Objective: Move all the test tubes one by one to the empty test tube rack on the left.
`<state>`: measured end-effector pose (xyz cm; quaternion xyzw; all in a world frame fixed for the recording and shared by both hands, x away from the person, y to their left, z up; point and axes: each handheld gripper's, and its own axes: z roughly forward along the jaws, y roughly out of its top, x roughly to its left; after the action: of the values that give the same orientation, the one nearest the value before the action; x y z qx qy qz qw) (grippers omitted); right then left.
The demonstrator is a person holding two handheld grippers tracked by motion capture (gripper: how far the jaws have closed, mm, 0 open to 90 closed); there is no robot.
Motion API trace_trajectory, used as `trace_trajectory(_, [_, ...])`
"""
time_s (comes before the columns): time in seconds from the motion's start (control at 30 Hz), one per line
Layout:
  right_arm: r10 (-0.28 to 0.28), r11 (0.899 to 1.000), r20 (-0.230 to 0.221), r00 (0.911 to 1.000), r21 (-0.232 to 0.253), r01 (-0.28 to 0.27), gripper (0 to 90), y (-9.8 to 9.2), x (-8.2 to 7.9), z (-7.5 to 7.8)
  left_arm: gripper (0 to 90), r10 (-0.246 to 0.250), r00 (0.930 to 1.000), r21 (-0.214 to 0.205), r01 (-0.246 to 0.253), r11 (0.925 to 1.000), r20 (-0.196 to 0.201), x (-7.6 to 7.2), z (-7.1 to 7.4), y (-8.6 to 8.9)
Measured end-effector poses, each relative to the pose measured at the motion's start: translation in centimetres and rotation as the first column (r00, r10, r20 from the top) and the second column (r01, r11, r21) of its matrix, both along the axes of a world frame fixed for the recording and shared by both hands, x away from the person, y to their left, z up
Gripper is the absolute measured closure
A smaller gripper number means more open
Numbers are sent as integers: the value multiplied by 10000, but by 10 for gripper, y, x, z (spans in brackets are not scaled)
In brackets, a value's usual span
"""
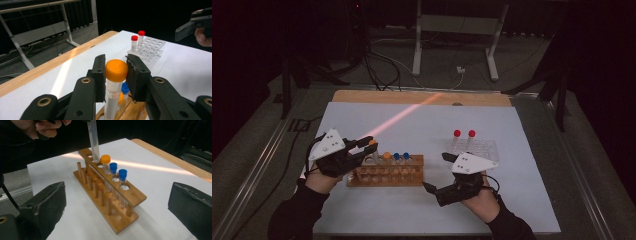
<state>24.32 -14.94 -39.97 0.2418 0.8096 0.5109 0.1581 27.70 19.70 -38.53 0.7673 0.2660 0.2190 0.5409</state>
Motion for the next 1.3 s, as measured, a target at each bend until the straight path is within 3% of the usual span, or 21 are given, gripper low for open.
trace_trajectory(0.27, [20,10000,-25,10000,-90,-20,18,0,0,-1,713,287,9989,-105,-291,9995,-360,10,-15,2])
trace_trajectory(0.77, [25,10000,-23,10000,-64,-25,19,-1,1,-2,712,224,9928,386,-180,9991,-1177,20,-45,-7])
trace_trajectory(0.97, [59,10000,-35,10000,-52,-60,19,-1,1,-2,712,250,9902,608,-167,9980,-1375,22,-53,-9])
trace_trajectory(1.3, [40,10000,-47,10000,-49,-40,19,-2,1,-1,712,250,9880,628,-155,9979,-1526,24,-60,-6])
